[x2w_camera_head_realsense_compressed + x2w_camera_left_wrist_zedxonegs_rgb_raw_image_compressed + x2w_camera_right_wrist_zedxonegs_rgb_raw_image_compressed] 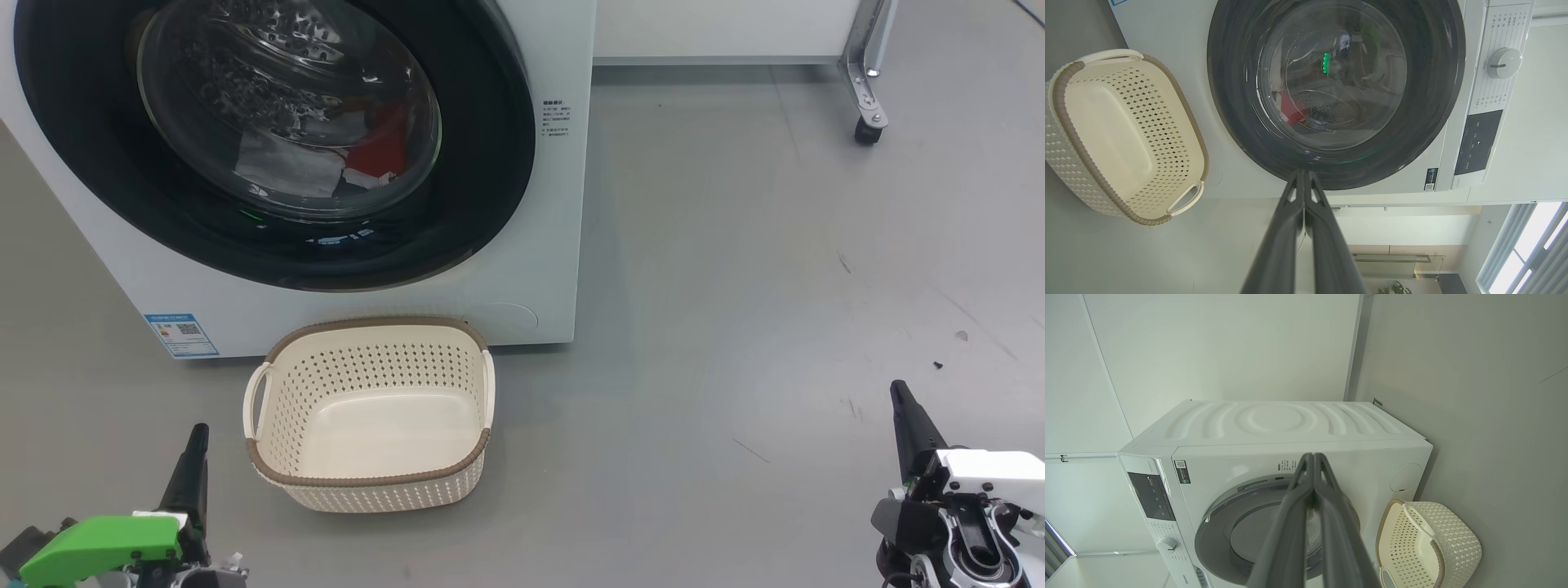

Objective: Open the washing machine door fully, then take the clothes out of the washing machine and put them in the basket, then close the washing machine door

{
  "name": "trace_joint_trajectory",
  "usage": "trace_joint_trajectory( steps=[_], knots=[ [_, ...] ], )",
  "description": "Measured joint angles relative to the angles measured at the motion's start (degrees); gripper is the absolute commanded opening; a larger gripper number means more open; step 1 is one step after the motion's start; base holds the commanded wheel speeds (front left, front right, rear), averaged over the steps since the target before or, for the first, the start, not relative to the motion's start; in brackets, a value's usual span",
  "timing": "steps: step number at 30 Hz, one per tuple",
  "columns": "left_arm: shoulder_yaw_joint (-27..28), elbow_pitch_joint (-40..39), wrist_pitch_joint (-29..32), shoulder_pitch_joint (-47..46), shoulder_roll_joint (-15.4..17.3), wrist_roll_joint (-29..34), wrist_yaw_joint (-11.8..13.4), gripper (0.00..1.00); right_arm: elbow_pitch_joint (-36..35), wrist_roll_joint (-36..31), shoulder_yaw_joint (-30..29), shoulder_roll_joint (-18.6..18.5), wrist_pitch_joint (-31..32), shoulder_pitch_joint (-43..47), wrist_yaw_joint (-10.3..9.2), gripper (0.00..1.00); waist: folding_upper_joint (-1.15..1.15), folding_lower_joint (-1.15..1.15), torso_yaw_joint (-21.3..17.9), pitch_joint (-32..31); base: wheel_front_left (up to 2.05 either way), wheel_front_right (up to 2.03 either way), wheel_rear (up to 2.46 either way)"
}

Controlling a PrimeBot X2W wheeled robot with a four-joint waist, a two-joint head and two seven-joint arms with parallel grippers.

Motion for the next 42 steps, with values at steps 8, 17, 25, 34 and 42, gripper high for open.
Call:
trace_joint_trajectory(
  steps=[8,17,25,34,42],
  knots=[
    [-0.46,1.82,-0.01,1.20,-0.87,-0.02,0.08,1.00,1.65,0.01,0.22,0.67,-0.02,1.28,-0.03,1.00,0.00,0.00,-0.01,-0.01,0.00,0.00,0.00],
    [-0.80,3.12,-0.85,3.21,-1.92,0.15,0.08,1.00,3.11,-0.55,0.63,1.78,-0.88,3.59,-0.04,1.00,0.00,0.00,-0.02,0.08,0.00,0.00,0.00],
    [-1.22,2.45,-2.64,3.21,-1.92,1.09,0.08,1.00,2.35,-2.76,1.32,1.77,-2.57,3.59,-0.04,1.00,0.00,0.00,0.07,0.16,0.00,0.00,0.00],
    [-1.60,1.33,-4.15,3.20,-1.92,1.18,0.08,1.00,1.94,-6.14,1.46,1.72,-4.08,3.59,-0.04,1.00,0.00,0.00,0.19,0.31,0.00,0.00,0.00],
    [-1.00,0.71,-5.86,3.09,-1.92,3.45,0.08,1.00,0.96,-8.18,0.93,1.74,-5.82,3.52,-0.04,1.00,0.00,0.00,0.34,0.48,0.00,0.00,0.00]
  ],
)
